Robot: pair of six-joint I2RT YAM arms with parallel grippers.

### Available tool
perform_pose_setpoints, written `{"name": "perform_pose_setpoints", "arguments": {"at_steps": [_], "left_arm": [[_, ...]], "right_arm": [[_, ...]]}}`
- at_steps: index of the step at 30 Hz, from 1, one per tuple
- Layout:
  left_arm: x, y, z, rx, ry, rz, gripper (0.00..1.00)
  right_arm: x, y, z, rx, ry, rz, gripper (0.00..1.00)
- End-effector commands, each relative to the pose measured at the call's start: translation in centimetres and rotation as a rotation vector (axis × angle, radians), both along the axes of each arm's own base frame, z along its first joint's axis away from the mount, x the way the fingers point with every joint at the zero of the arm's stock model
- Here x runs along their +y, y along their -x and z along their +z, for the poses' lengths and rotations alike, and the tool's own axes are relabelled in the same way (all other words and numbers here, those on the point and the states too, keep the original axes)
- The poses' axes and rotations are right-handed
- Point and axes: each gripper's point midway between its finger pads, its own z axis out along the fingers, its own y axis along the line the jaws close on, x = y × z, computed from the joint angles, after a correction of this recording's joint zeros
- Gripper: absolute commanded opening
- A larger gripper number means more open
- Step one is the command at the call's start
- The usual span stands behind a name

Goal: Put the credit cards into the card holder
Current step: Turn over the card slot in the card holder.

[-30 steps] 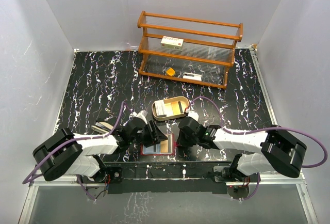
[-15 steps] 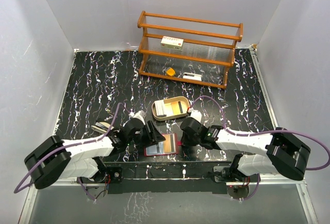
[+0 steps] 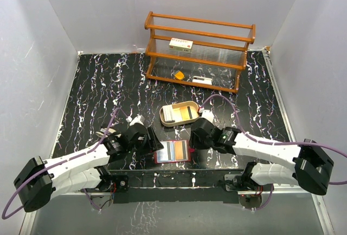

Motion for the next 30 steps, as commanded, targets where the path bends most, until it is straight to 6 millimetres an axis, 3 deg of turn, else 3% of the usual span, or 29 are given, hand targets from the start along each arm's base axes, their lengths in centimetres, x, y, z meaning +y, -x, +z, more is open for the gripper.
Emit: {"name": "perform_pose_setpoints", "arguments": {"at_steps": [1, 9, 15, 22, 30], "left_arm": [[1.3, 0.4, 0.1, 0.012, -0.055, -0.002, 0.58], [0.0, -0.4, 1.5, 0.053, 0.191, 0.001, 0.59], [-0.1, -1.1, 2.6, 0.017, 0.278, 0.001, 0.59], [0.0, -1.3, 2.3, 0.006, 0.288, 0.016, 0.62], [-0.3, -1.1, 0.9, 0.047, 0.293, 0.023, 0.62]], "right_arm": [[2.8, -0.9, 4.7, -0.048, -0.152, 0.010, 0.33], [7.3, -0.4, 5.8, -0.020, -0.298, 0.068, 0.30], [10.1, -0.3, 4.7, 0.005, -0.310, 0.111, 0.27], [11.7, -0.6, 3.5, 0.022, -0.289, 0.142, 0.26], [11.8, -0.9, 1.7, 0.031, -0.243, 0.133, 0.24]]}}
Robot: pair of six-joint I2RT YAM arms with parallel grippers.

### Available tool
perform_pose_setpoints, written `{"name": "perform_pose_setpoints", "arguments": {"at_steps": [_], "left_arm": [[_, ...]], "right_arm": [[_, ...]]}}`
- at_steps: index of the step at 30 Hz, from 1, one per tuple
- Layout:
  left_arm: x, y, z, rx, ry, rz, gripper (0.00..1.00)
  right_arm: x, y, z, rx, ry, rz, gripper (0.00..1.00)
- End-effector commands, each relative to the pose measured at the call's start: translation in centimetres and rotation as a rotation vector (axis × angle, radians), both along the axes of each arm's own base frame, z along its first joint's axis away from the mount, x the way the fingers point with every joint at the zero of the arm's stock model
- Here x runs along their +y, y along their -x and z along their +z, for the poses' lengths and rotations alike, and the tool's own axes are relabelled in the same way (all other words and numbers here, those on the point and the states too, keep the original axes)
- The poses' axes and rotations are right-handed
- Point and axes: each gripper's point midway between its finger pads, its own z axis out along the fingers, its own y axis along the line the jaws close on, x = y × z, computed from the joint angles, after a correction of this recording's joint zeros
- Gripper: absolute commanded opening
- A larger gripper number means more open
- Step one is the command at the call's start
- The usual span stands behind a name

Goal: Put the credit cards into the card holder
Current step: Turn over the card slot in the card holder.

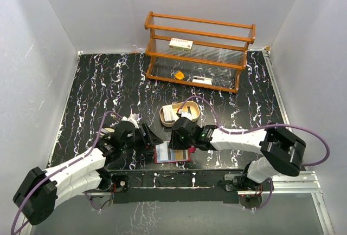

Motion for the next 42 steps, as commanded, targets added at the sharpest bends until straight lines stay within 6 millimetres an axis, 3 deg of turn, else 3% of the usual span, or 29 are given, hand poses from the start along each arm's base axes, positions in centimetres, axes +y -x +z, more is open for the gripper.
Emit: {"name": "perform_pose_setpoints", "arguments": {"at_steps": [1, 7, 17, 27, 42], "left_arm": [[-0.4, 0.2, -0.4, 0.019, 0.033, -0.005, 0.62], [-0.4, 0.1, -0.8, 0.021, 0.027, -0.008, 0.62], [-1.1, 0.3, -1.3, 0.033, 0.053, -0.036, 0.62], [-1.5, 0.1, -1.7, 0.047, 0.040, -0.058, 0.61], [-2.1, 0.1, -0.5, 0.031, 0.090, -0.072, 0.52]], "right_arm": [[1.9, -1.1, 1.4, -0.048, -0.049, 0.005, 0.24], [1.5, -0.3, -0.9, -0.011, -0.007, 0.023, 0.18], [-0.1, 0.4, -3.3, 0.019, 0.075, 0.012, 0.00], [-0.4, 0.7, -3.7, 0.027, 0.078, 0.009, 0.00], [-0.3, 0.8, -4.1, 0.031, 0.075, 0.011, 0.00]]}}
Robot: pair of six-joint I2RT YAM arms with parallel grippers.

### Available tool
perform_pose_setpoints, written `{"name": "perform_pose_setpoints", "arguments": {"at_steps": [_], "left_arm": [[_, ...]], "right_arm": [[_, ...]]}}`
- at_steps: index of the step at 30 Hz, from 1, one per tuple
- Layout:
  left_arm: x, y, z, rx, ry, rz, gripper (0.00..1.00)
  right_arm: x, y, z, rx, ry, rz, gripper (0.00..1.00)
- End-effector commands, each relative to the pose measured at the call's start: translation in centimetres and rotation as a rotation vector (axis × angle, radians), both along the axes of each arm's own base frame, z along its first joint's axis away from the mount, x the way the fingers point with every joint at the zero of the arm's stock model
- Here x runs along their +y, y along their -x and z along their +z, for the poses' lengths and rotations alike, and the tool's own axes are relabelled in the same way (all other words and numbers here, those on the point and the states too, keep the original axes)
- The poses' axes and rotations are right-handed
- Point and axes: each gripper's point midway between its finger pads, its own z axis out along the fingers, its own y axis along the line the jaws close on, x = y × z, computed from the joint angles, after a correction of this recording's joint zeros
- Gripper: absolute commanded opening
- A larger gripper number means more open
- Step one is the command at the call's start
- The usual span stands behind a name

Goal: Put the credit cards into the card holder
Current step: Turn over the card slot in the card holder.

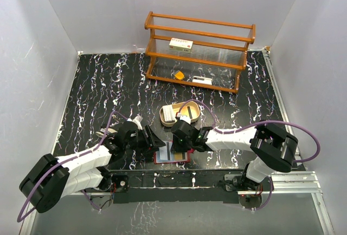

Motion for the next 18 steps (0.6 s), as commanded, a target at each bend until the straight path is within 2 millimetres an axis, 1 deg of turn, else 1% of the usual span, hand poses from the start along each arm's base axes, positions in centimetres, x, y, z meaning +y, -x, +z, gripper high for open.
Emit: {"name": "perform_pose_setpoints", "arguments": {"at_steps": [1, 5, 10, 18], "left_arm": [[-0.77, -0.42, 1.60, -0.031, 0.052, -0.017, 0.50], [-1.14, -0.46, 1.94, -0.033, 0.073, -0.025, 0.44], [-1.56, -0.55, 2.42, -0.033, 0.096, -0.031, 0.33], [-1.62, -0.39, 2.32, -0.025, 0.101, -0.032, 0.25]], "right_arm": [[-0.22, 0.21, -1.07, -0.006, 0.017, -0.003, 0.00], [-0.15, 0.23, -1.14, -0.005, 0.014, -0.001, 0.00], [0.06, 0.10, -0.78, -0.014, 0.001, 0.000, 0.00], [0.13, 0.01, -0.37, -0.022, -0.012, -0.002, 0.03]]}}
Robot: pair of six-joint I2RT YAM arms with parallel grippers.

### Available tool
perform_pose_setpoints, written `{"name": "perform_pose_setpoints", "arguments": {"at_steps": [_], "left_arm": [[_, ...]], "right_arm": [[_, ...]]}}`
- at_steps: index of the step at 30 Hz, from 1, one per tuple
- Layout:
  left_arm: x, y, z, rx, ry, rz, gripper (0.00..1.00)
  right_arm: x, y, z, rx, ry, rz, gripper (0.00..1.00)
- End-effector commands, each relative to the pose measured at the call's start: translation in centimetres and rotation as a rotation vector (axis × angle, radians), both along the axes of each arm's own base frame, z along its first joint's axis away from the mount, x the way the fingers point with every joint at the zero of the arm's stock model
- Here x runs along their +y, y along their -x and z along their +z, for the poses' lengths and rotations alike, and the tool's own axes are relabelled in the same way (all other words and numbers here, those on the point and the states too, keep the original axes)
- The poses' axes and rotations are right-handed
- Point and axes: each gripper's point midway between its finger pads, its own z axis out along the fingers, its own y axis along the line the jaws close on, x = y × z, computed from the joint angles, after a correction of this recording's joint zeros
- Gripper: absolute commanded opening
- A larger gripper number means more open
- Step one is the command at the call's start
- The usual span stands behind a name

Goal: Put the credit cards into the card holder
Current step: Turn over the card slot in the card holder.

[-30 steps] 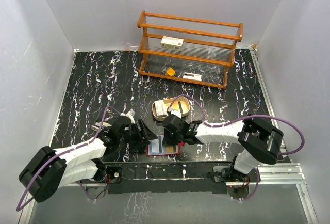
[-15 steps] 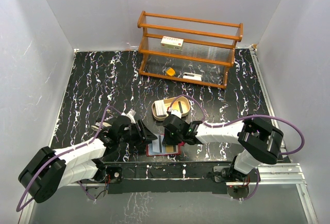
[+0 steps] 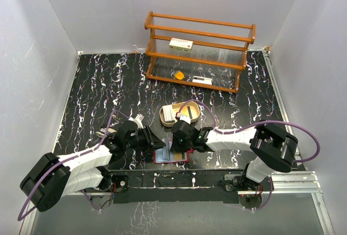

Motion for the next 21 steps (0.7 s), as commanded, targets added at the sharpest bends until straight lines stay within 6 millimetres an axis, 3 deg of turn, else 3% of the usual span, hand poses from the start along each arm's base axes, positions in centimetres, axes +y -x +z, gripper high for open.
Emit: {"name": "perform_pose_setpoints", "arguments": {"at_steps": [1, 5, 21], "left_arm": [[-0.7, -0.3, 1.2, -0.018, 0.038, -0.013, 0.24], [-1.0, -0.3, 1.6, -0.020, 0.055, -0.016, 0.23], [-2.5, 0.1, 1.9, -0.011, 0.074, -0.058, 0.46]], "right_arm": [[0.0, 0.0, -0.2, -0.020, -0.004, -0.004, 0.03], [0.3, -0.2, 0.6, -0.040, -0.035, -0.006, 0.08], [0.2, -1.1, 2.8, -0.109, -0.079, -0.024, 0.18]]}}
